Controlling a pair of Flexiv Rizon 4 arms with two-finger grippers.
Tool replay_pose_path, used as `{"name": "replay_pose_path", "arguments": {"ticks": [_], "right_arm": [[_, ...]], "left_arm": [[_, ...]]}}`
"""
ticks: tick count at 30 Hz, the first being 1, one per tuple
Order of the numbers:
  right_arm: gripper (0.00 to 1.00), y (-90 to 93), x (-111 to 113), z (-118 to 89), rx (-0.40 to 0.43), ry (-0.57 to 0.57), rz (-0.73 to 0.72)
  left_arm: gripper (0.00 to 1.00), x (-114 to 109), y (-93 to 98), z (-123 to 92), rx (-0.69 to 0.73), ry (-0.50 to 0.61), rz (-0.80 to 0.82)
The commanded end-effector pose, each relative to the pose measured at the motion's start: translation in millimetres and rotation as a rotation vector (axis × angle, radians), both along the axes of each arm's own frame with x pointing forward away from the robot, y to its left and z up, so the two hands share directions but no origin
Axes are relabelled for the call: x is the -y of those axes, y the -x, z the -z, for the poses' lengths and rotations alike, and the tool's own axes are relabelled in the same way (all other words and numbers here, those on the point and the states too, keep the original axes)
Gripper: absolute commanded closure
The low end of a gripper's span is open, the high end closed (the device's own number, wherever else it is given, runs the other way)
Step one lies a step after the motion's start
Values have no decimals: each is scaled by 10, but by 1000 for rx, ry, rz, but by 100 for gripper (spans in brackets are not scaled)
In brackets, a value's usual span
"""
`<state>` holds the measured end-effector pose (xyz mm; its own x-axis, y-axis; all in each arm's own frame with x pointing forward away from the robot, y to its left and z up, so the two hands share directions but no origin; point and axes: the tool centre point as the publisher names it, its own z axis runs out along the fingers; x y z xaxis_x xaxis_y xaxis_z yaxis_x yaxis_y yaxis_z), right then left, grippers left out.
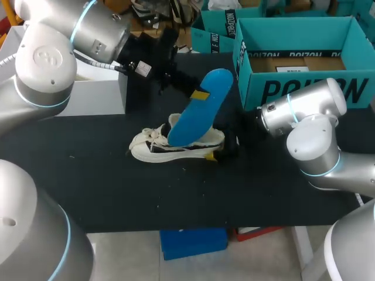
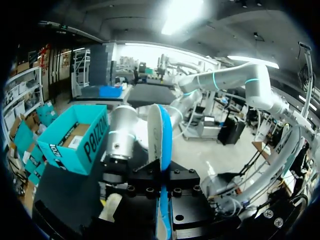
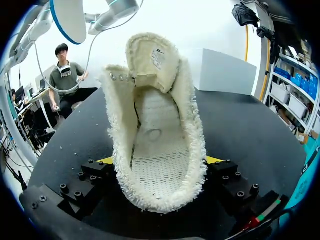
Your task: Take the shoe out of the shoebox, open the shoe tongue, remove and reinsert the insole, then place the shoe into the shoebox
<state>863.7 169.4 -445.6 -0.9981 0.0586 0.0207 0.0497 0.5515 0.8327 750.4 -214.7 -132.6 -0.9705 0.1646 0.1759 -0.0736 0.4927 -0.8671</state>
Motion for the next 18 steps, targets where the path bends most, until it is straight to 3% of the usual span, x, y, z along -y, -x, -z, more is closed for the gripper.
{"name": "replay_pose_path", "arguments": {"ticks": [1, 5, 11, 18], "right_arm": [[100, -16, -10, 7, -1, 1, 1], [100, -16, -10, 7, -1, 1, 1], [100, -16, -10, 7, -1, 1, 1], [100, -16, -10, 7, -1, 1, 1]], "left_arm": [[100, -8, -6, -65, -124, 88, -92], [100, -50, -53, -215, -242, 196, -170], [100, -173, -138, -392, -309, 309, -244], [100, -265, -78, -561, -390, 515, -233]]}}
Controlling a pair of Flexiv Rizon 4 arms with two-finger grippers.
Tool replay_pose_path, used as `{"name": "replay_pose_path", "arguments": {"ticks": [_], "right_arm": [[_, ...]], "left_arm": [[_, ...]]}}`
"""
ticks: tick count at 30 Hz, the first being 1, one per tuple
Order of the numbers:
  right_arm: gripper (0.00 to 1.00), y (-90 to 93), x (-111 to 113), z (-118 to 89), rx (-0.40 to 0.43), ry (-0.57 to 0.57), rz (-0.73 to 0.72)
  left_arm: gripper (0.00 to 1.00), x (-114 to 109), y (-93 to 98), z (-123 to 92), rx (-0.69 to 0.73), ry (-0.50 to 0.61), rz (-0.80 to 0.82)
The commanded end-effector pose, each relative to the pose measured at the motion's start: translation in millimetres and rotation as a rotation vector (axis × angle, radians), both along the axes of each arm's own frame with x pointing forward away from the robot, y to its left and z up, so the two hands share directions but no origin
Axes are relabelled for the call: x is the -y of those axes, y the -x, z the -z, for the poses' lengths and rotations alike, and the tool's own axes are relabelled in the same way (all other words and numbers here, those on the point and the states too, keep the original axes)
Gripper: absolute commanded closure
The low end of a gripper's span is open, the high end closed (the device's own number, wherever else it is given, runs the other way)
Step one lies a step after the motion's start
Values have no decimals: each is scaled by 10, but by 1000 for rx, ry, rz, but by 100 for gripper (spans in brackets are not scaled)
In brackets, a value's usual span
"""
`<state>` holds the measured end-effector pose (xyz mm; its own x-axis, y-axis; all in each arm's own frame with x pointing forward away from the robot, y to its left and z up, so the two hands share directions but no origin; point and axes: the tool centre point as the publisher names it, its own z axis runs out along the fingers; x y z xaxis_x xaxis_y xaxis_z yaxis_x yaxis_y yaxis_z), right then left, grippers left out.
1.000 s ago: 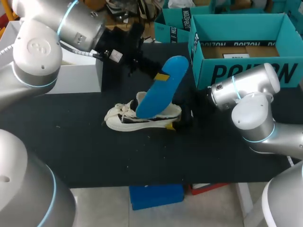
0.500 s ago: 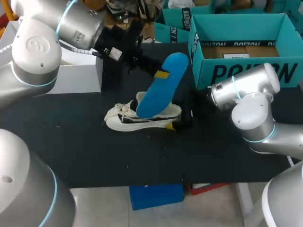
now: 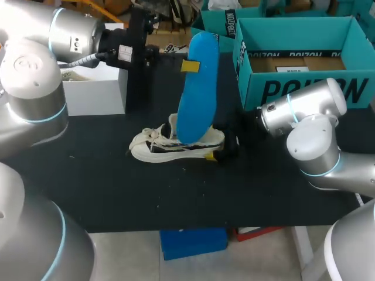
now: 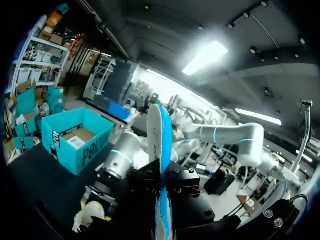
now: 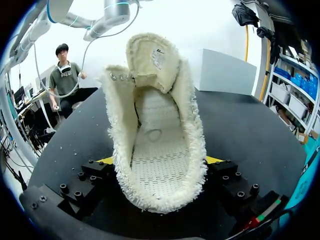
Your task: Take the shoe out of the shoebox, open the shoe tongue, remove and reinsert the insole, then place the shoe into the shoebox
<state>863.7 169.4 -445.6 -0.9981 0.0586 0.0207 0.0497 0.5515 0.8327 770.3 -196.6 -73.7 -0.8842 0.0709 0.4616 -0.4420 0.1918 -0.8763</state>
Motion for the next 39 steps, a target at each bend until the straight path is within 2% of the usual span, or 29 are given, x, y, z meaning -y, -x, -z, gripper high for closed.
{"name": "replay_pose_path", "arguments": {"ticks": [1, 3, 10, 18, 31, 39], "right_arm": [[100, -16, -10, 7, -1, 1, 1], [100, -16, -10, 7, -1, 1, 1], [100, -16, -10, 7, -1, 1, 1], [100, -16, -10, 7, -1, 1, 1], [100, -16, -10, 7, -1, 1, 1], [100, -16, -10, 7, -1, 1, 1]], "left_arm": [[100, -97, 142, 13, -32, 253, -62], [100, -119, 206, 6, -11, 293, -37], [100, -211, 396, 123, 26, 324, -16], [100, -322, 435, 126, 37, 390, -45], [100, -410, 530, 120, 57, 358, 24], [100, -437, 535, -18, 70, 351, 64]]}}
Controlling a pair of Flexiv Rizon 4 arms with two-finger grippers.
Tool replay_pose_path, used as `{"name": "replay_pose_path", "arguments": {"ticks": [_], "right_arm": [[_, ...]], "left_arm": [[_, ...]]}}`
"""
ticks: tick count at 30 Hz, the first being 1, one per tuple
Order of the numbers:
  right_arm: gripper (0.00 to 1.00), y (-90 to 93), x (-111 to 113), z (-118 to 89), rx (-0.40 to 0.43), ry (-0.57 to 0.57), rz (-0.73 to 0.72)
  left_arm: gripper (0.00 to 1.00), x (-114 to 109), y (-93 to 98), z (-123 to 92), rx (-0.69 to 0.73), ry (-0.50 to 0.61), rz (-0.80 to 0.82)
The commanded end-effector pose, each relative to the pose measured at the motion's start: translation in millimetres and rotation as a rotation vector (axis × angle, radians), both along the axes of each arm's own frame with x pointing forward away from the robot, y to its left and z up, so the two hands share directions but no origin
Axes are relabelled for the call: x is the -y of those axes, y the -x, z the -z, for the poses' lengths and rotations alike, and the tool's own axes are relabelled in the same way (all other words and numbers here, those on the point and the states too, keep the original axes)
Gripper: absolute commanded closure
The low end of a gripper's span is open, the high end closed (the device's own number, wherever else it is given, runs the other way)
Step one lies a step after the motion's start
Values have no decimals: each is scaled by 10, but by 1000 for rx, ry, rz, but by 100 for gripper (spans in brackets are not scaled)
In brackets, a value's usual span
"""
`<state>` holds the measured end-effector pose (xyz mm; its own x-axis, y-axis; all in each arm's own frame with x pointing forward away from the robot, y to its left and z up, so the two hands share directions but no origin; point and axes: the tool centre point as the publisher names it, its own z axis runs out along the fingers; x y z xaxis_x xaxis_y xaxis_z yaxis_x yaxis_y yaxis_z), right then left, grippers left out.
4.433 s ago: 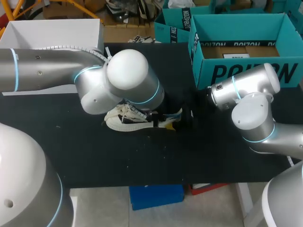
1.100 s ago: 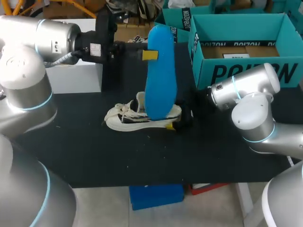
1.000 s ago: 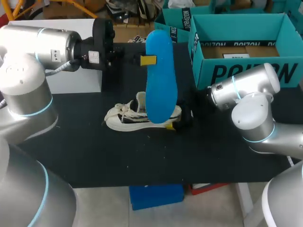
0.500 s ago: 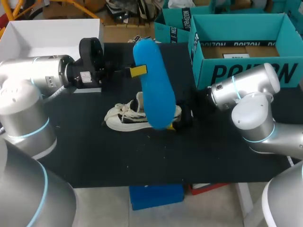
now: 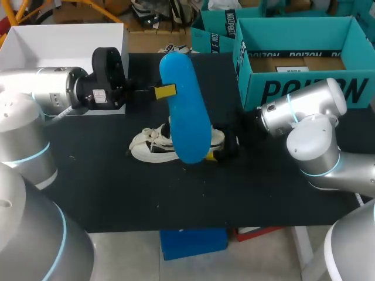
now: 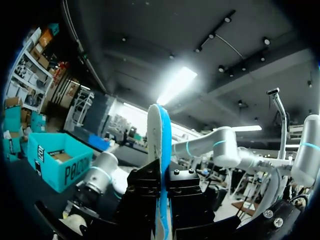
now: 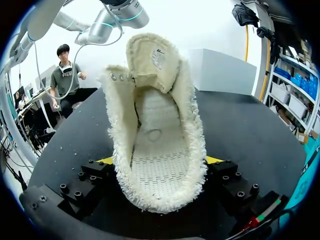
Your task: Take the shoe out of the shoebox, open the shoe tongue, remove and reinsert the insole, then place the shoe into the shoebox
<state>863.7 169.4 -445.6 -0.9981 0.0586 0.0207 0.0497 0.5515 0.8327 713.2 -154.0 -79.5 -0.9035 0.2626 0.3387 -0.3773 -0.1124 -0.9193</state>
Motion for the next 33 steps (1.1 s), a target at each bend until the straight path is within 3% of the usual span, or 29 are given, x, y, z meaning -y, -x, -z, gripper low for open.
{"name": "replay_pose_path", "arguments": {"ticks": [1, 18, 33], "right_arm": [[100, -16, -10, 7, -1, 1, 1], [100, -16, -10, 7, -1, 1, 1], [100, -16, -10, 7, -1, 1, 1]], "left_arm": [[100, -13, -47, -103, 10, -9, 14], [100, 89, -205, -522, 75, 26, 35], [100, 102, -218, -543, 51, 24, 24]]}}
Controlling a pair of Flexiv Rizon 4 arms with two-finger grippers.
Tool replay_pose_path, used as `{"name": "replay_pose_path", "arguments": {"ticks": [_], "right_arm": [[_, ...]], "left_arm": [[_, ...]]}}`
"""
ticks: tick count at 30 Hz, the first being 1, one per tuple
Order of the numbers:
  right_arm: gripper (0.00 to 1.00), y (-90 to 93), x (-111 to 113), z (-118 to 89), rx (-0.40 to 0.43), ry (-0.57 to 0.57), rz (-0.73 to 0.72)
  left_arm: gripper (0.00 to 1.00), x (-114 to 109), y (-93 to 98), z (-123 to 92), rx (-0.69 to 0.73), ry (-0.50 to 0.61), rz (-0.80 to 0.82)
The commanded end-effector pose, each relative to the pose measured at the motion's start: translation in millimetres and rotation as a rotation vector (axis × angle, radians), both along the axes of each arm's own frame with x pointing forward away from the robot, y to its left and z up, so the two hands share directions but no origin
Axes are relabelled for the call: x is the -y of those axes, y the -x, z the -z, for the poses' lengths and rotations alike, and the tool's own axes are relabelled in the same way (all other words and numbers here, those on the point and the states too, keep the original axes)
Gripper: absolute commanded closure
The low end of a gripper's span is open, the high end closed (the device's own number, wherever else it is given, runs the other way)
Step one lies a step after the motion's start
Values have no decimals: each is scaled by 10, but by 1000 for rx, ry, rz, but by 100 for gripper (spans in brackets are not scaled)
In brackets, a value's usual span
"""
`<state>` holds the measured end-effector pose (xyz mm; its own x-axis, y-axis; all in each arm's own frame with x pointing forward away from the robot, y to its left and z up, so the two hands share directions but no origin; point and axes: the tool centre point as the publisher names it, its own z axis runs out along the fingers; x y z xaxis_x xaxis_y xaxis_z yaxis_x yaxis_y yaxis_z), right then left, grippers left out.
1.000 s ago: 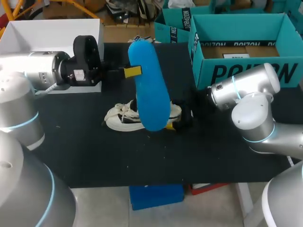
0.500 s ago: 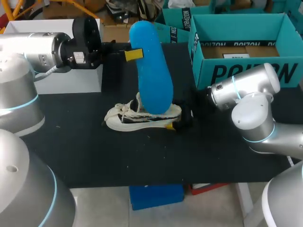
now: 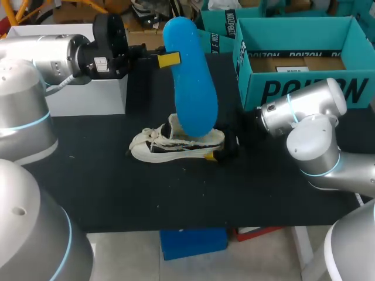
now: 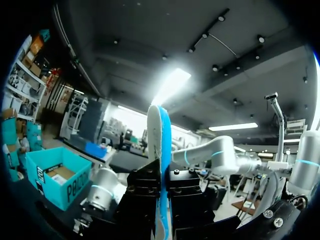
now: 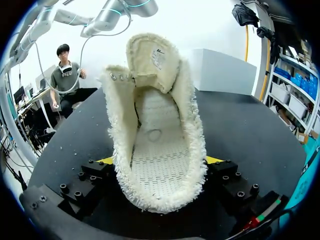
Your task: Take the shoe out of the shoebox, open the shoe tongue, remove and reinsert the insole, then place the shoe into the shoebox
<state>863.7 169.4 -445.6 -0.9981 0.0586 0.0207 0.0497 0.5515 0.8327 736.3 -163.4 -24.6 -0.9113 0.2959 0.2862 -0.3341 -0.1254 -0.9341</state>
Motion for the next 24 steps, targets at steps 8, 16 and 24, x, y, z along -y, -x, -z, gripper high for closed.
{"name": "replay_pose_path", "arguments": {"ticks": [8, 16, 24], "right_arm": [[0, -103, 104, -171, 25, 70, -55], [0, -198, 282, -577, -17, 279, -183], [0, -256, 257, -880, -79, 552, -240]], "left_arm": [[100, 8, 13, 6, 1, -1, -5], [100, 8, 13, 6, 1, -1, -5], [100, 8, 13, 6, 1, -1, -5]]}}
